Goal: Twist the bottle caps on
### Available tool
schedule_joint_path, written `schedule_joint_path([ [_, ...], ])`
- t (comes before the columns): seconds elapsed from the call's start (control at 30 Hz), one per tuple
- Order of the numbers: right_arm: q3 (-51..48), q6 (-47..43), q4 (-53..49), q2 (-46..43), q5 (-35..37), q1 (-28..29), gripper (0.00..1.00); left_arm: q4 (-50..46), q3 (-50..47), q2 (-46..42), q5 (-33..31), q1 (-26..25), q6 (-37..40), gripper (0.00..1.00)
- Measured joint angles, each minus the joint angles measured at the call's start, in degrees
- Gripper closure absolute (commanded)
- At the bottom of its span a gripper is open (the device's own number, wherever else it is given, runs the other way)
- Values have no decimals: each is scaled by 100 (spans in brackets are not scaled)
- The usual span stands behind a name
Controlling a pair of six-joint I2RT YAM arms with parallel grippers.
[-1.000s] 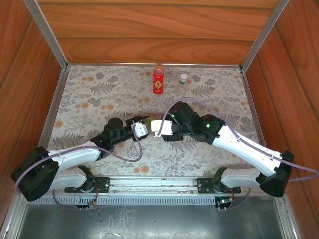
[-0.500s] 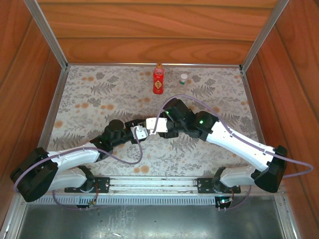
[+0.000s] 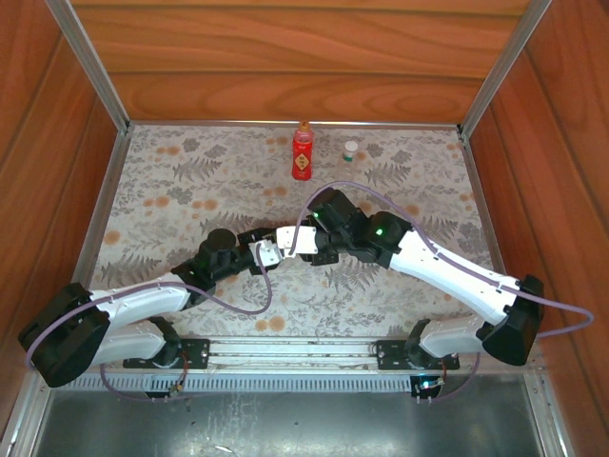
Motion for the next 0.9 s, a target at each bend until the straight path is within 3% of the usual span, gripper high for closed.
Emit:
schedule_joint_path([
  [0.3,33,48,20,114,-42,0,68,-76,0,-17,-7,0,0,42],
  [0.5,28,614,26,111,-37,0,87,-83,0,-22,-72,0,0,42],
  [0.67,-46,3128,247,103,258,35,100,-70,0,-44,-201,2,0,42],
  [0.73,-46,4487,269,101,264,55,99,-59,0,-52,-227,0,-2,42],
  [0.83,-122,6373,382,90,127,57,89,-81,0,-52,-251,2,-7,42],
  [0.9,-203,7101,457,68,17,52,74,-133,-2,-52,-254,2,-4,42],
])
